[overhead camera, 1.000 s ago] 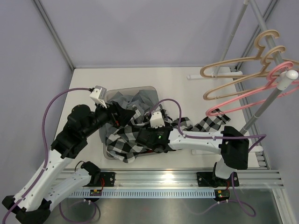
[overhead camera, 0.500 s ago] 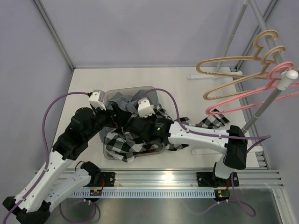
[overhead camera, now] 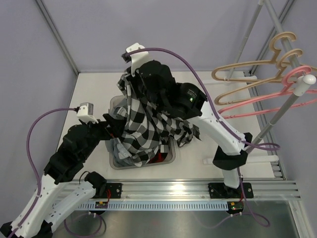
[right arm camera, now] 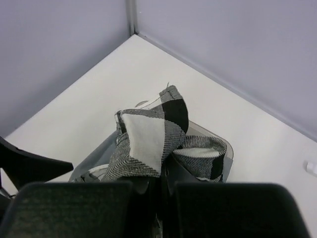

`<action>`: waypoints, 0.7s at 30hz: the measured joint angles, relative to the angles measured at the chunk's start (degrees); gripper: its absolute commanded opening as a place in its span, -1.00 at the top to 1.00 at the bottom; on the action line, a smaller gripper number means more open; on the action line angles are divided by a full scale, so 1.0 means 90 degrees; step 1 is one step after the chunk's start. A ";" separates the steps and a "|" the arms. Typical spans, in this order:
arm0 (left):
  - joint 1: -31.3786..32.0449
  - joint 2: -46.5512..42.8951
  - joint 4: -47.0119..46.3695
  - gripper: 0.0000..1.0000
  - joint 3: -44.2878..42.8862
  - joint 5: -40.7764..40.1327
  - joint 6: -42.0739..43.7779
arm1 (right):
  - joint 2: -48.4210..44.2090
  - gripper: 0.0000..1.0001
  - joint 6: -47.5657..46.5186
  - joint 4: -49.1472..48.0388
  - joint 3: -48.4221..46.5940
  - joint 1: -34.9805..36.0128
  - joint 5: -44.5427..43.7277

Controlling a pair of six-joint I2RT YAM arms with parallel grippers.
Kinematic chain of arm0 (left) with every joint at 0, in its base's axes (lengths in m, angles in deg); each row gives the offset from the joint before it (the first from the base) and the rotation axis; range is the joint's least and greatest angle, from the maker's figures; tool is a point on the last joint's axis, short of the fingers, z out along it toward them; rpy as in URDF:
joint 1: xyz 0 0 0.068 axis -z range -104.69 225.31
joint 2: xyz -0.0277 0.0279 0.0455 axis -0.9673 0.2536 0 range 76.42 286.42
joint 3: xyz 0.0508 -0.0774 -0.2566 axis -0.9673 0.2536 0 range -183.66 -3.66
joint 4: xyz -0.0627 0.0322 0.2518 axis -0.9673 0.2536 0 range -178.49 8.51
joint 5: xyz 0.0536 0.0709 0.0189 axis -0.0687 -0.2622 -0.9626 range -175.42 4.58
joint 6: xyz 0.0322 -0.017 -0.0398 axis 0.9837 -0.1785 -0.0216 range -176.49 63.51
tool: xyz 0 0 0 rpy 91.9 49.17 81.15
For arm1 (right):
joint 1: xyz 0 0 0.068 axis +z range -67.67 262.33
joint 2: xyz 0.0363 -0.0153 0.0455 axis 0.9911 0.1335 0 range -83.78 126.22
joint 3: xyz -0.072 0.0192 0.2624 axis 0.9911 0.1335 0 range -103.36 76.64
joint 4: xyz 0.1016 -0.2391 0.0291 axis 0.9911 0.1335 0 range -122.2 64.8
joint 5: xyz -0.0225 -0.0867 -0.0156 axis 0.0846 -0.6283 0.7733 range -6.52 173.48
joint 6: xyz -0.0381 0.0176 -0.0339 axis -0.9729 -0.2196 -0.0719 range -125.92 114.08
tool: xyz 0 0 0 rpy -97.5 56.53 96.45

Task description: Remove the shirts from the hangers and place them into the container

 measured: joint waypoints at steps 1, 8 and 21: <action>0.0000 -0.0102 0.0046 -0.97 0.0000 -0.0046 -0.0007 | 0.0260 1.00 -0.0109 0.0143 -0.0605 -0.0046 0.0233; -0.0002 -0.0568 0.0029 -0.97 0.0304 -0.0063 -0.0214 | -0.0175 1.00 -0.0954 -0.0338 0.0078 -0.0498 0.2307; 0.0000 -0.1768 0.0146 -0.97 0.0597 -0.0291 -0.0384 | 0.0245 1.00 -0.0539 -0.1948 0.0032 -0.0629 0.5445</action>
